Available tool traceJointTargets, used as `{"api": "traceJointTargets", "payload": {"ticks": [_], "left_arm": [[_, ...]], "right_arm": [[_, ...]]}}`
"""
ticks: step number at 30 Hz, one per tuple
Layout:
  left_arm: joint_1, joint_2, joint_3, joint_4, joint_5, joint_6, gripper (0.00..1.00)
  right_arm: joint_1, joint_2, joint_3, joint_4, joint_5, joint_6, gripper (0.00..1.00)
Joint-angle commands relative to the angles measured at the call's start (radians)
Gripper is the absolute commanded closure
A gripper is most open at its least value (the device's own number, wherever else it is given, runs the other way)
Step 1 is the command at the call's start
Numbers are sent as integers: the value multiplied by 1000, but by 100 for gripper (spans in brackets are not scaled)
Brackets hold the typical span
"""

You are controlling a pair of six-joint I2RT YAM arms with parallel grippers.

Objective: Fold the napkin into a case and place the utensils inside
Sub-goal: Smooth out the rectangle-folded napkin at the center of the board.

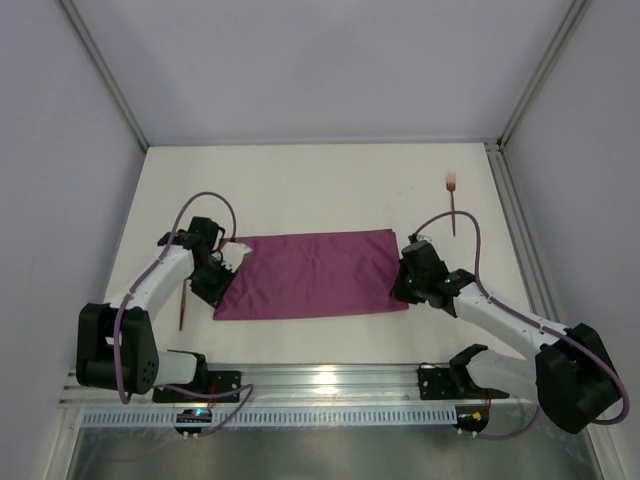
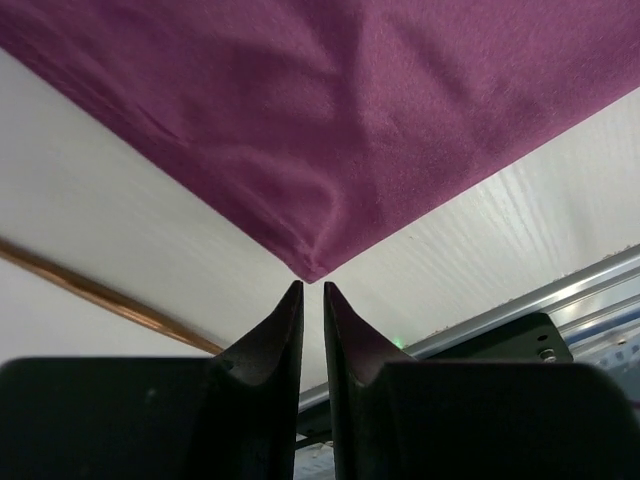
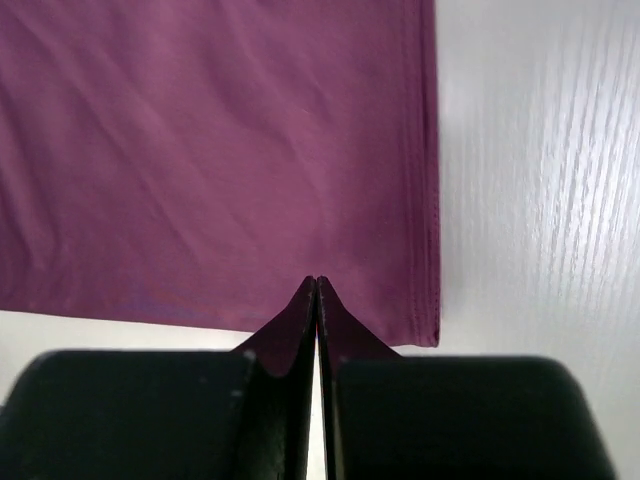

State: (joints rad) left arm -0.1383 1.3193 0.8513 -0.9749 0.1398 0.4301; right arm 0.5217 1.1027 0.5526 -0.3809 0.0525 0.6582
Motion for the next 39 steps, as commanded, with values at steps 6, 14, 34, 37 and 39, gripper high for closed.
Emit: {"api": "traceJointTargets", "payload": {"ticks": [6,14,34,37,39], "left_arm": [[-11,80,-112,142,-71,13,85],[-12,132,-184,215,-129,44,85],[-10,-71,96,-4,41,38,65],[-11,-20,112,36,11,4,68],[-9,20,120,79,14,-14,69]], "right_arm": [[4,-17,-154,108,41,115,96],[-26,-116,-220,28,107,152,96],[-38,-75,199,-138,112,-95,96],[-40,44,231,-49,60,-120,96],[-42,133,239,26,32,-123,96]]}}
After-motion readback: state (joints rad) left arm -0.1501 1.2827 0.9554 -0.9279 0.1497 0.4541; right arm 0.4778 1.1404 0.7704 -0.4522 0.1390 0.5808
